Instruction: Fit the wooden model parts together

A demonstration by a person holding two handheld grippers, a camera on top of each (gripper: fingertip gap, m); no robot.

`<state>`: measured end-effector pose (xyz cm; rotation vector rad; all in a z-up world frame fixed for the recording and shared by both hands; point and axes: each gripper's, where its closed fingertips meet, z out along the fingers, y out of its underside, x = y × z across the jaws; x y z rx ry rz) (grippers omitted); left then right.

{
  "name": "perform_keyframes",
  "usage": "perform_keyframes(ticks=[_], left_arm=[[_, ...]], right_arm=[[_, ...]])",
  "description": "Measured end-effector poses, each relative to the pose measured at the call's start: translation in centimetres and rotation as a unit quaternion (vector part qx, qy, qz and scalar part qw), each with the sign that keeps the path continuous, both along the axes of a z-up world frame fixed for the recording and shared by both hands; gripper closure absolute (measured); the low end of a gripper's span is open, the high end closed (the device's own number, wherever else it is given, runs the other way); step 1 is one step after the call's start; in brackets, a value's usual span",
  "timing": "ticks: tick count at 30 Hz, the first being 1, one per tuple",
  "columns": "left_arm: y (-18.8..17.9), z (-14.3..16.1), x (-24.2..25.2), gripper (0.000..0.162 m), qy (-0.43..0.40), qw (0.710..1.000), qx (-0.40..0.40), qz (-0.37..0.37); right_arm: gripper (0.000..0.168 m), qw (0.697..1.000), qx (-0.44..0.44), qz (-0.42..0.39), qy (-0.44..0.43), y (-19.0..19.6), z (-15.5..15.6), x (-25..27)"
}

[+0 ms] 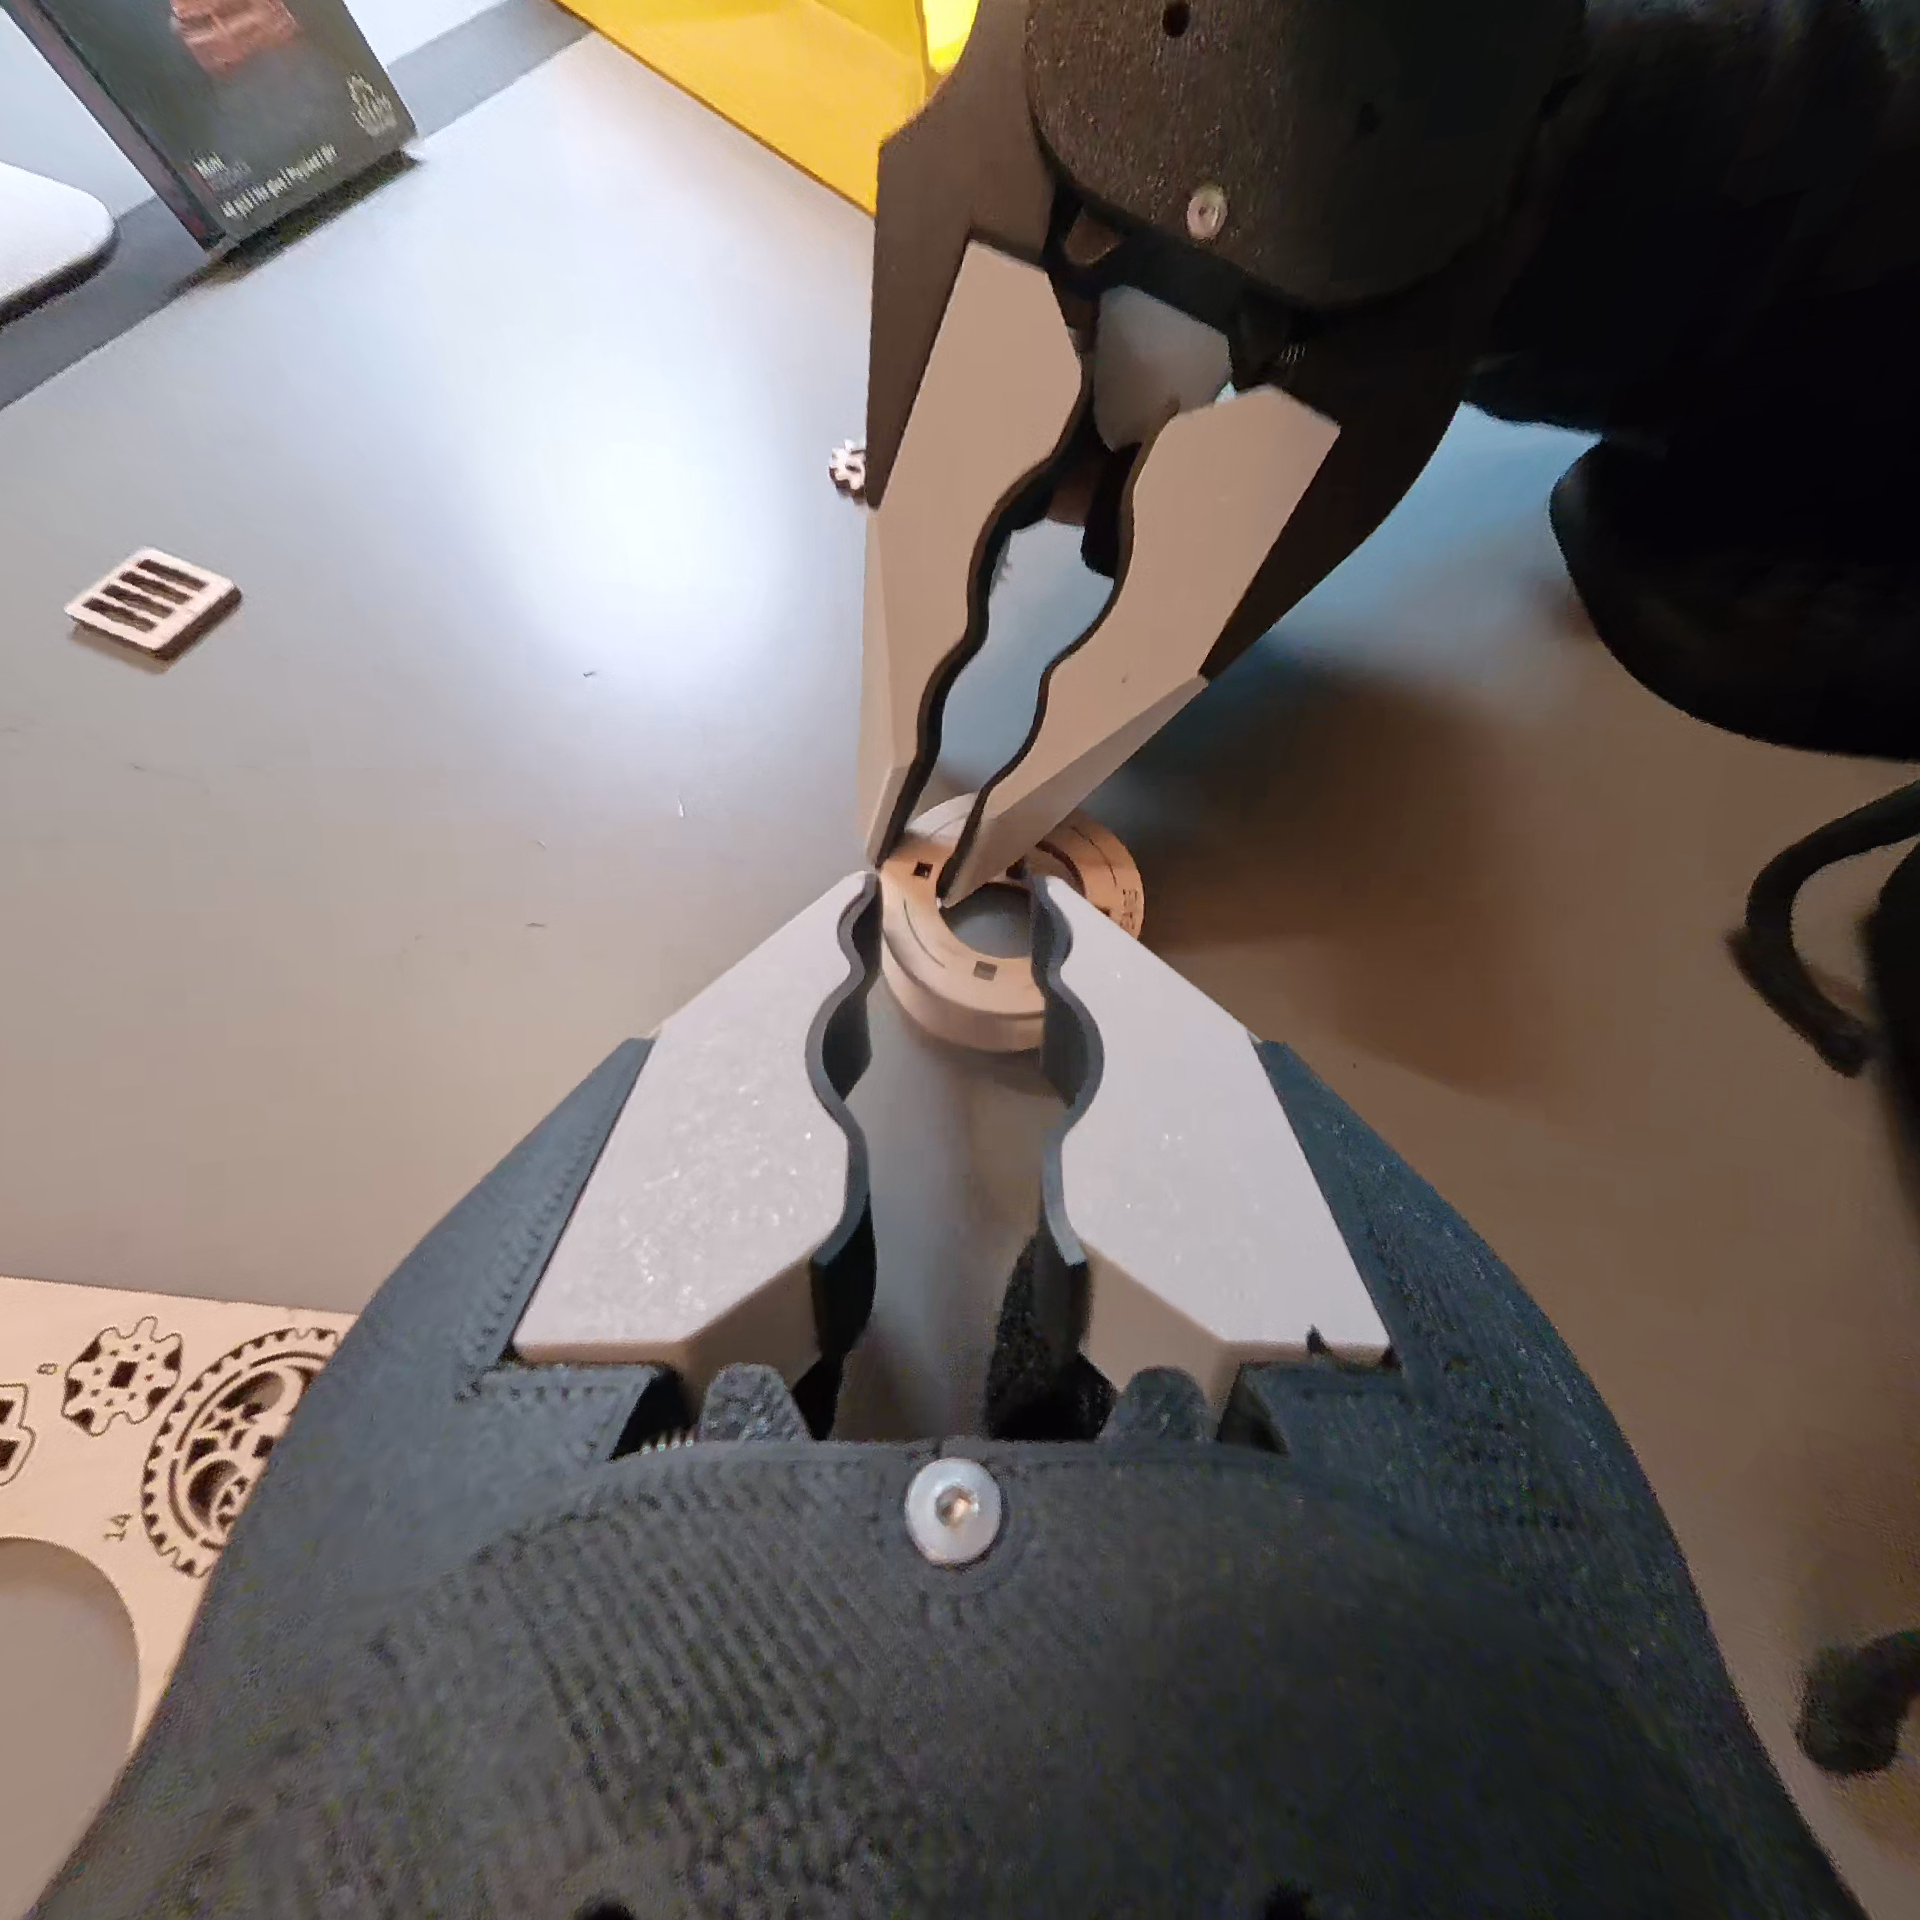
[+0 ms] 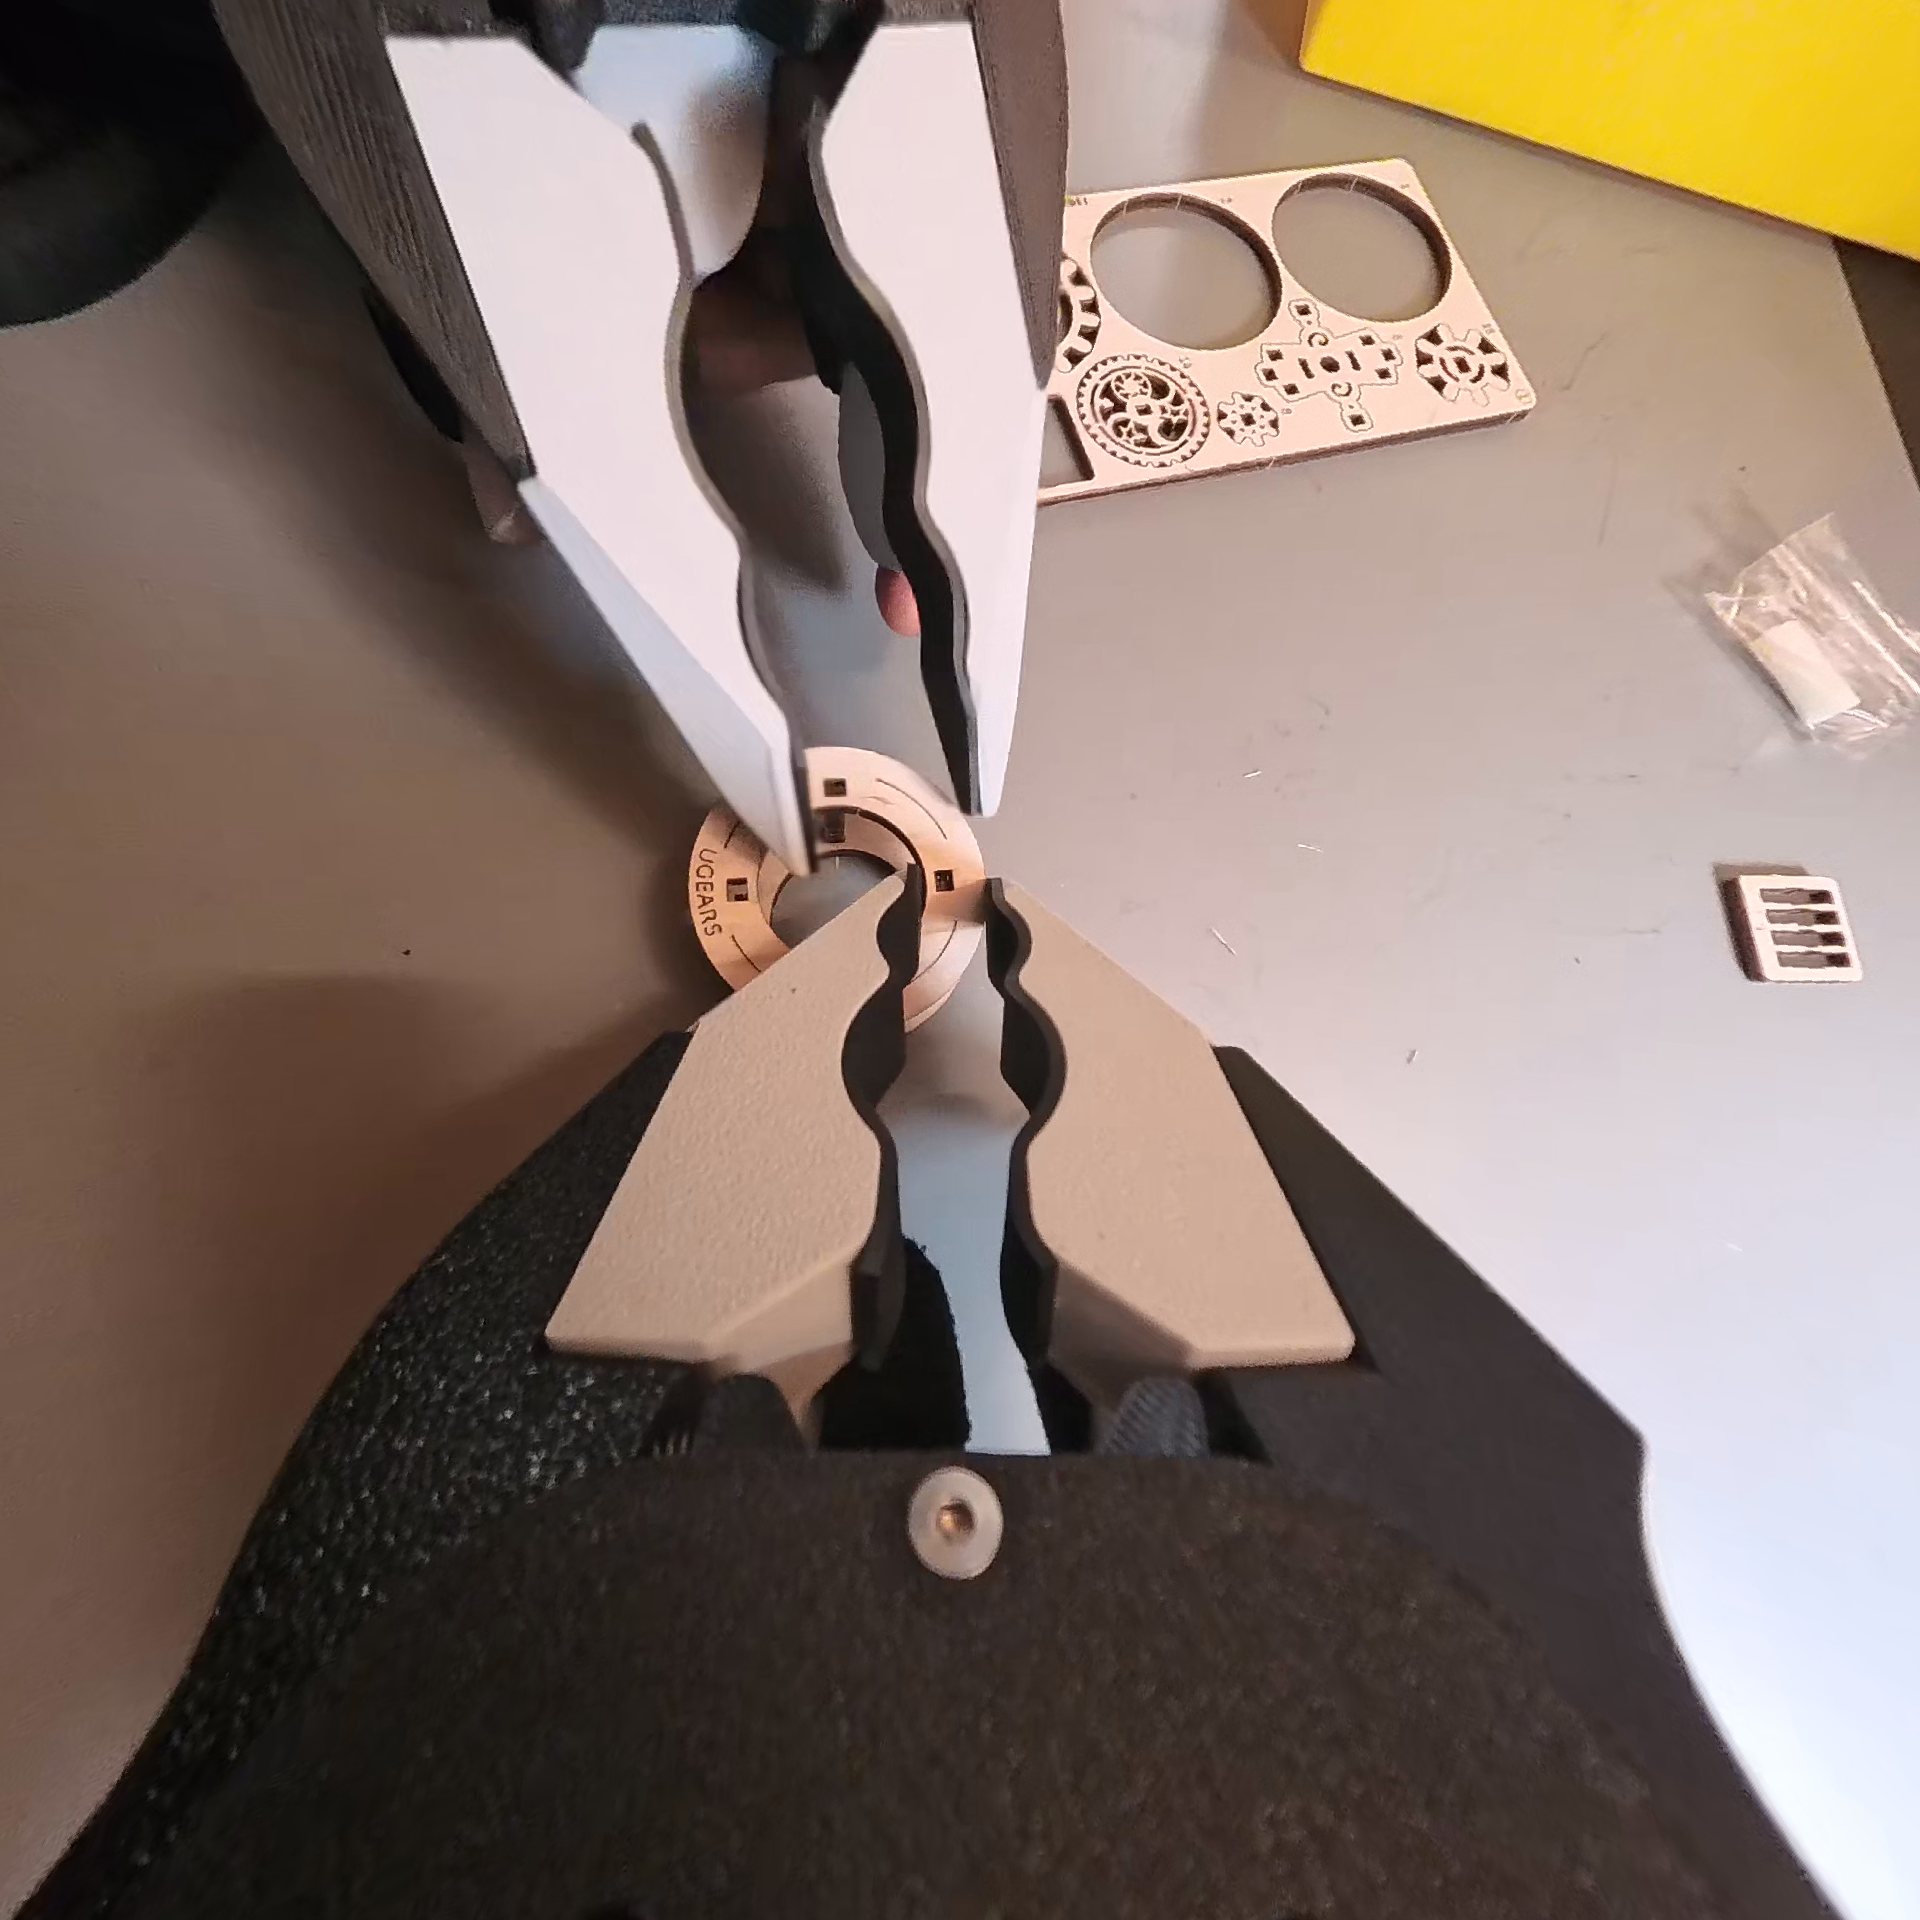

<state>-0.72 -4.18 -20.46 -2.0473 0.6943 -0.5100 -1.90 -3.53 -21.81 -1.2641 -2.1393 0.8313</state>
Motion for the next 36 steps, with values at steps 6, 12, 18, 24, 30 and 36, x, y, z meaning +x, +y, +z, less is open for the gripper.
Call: perform_keyframes(ticks=[6, 12, 18, 24, 30, 36], left_arm=[[-0.29, -0.72, 0.05, 0.13, 0.021, 1.0, -0.006, -0.011], [0.14, -1.14, -0.36, 0.142, 0.056, 0.998, 0.013, -0.001], [0.19, -1.17, -0.39, 0.143, 0.055, 0.998, 0.011, 0.002], [0.31, -1.25, -0.45, 0.146, 0.049, 0.999, 0.007, 0.009], [0.33, -1.32, -0.48, 0.147, 0.049, 0.999, 0.002, 0.017], [0.3, -1.35, -0.47, 0.147, 0.046, 0.999, 0.001, 0.021]], right_arm=[[0.159, 1.0, 0.019, 0.001, -0.004, -0.03, 0.03, 0.01], [0.159, 1.0, 0.023, 0.0, -0.007, -0.11, 0.0, 0.02], [0.159, 1.0, 0.018, -0.003, -0.012, -0.1, -0.03, 0.04], [0.158, 1.0, 0.017, -0.003, -0.022, -0.12, -0.09, 0.06], [0.158, 0.999, 0.027, 0.002, -0.033, -0.15, -0.15, 0.08], [0.159, 0.999, 0.035, 0.003, -0.033, -0.21, -0.21, 0.13]])
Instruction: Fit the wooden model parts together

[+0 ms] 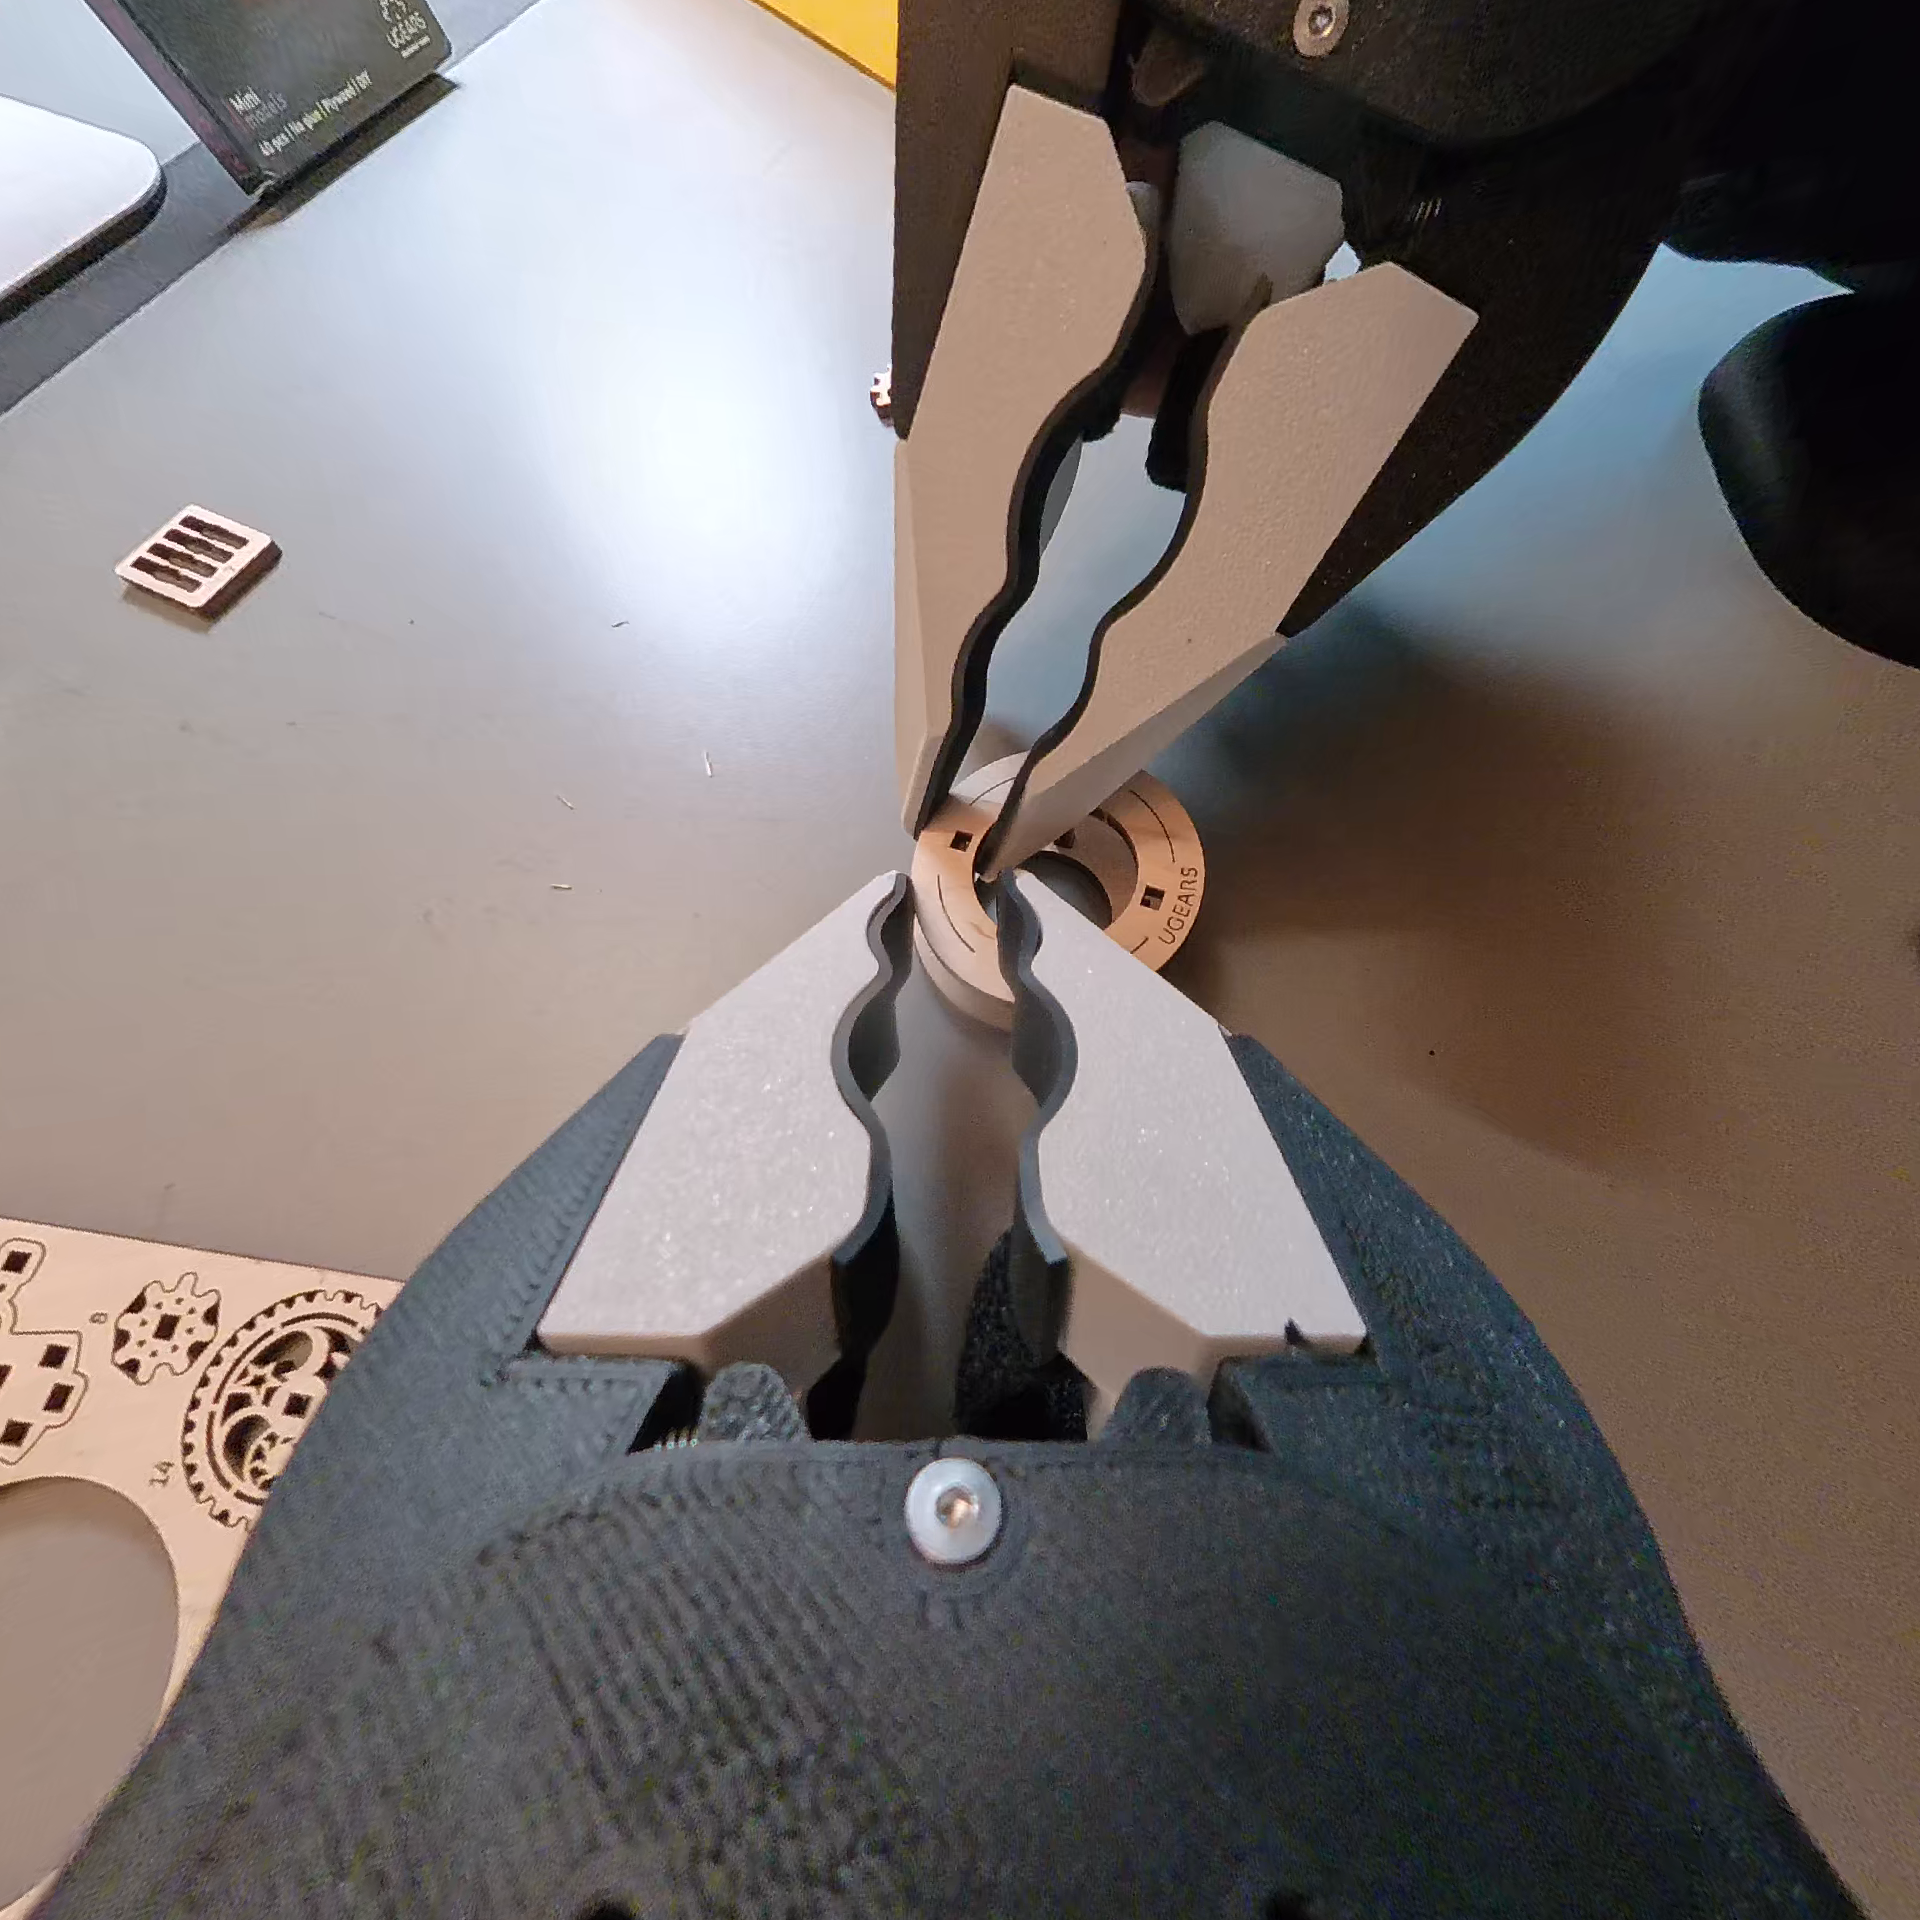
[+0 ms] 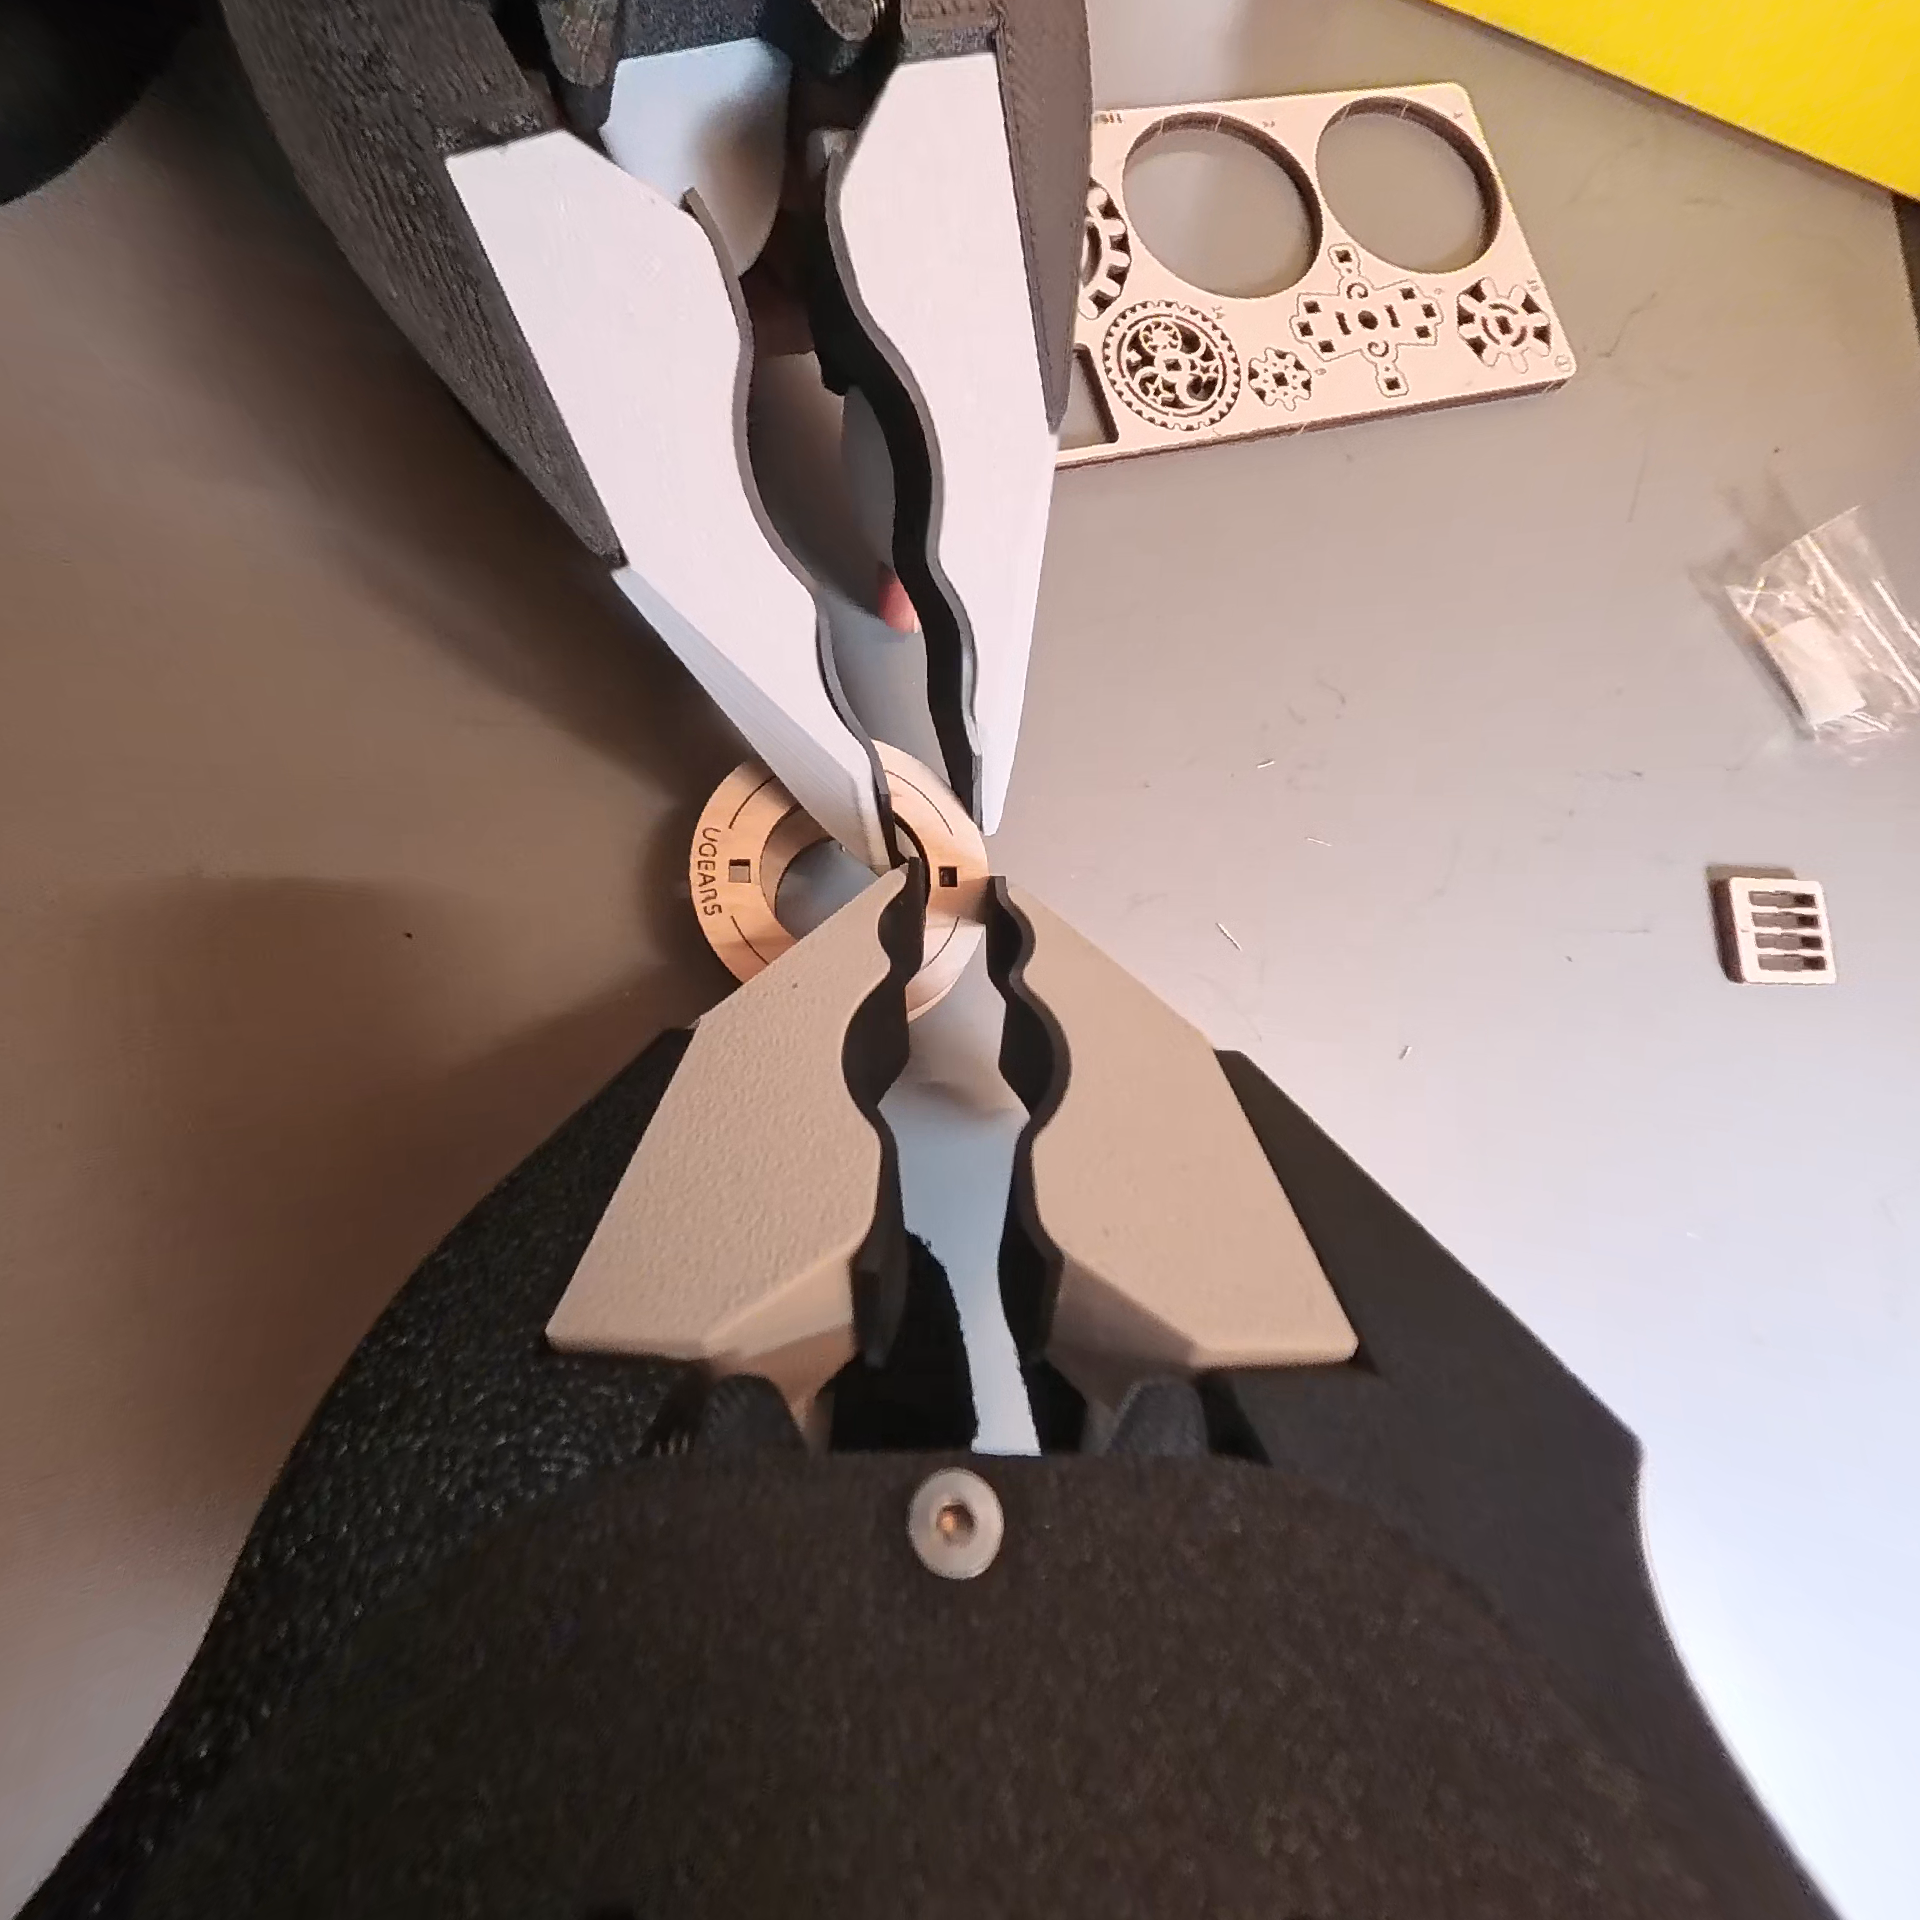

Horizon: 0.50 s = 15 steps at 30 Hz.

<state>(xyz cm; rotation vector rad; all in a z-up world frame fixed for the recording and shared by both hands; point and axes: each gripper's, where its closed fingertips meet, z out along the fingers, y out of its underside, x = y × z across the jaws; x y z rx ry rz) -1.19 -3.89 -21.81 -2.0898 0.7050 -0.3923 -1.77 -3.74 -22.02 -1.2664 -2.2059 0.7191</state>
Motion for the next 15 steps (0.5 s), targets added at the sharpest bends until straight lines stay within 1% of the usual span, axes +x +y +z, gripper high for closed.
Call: perform_keyframes(ticks=[6, 9, 12, 15], left_arm=[[0.0, 0.0, 0.0, 0.147, -0.002, 1.0, -0.002, 0.002], [0.0, 0.0, 0.0, 0.147, 0.001, 1.0, -0.002, 0.0], [-0.1, -0.1, 0.4, 0.149, 0.01, 1.0, 0.0, -0.005], [-0.2, 0.0, 0.5, 0.15, 0.014, 1.0, 0.0, -0.01]], right_arm=[[0.157, 1.0, -0.011, -0.007, 0.001, 0.0, 0.1, -0.1], [0.154, 0.998, -0.054, -0.035, 0.012, 0.0, 0.2, 0.1], [0.147, 0.994, -0.092, -0.04, 0.041, 0.2, 1.8, 1.2], [0.148, 0.989, -0.127, -0.038, 0.063, 0.0, 3.3, 2.5]])
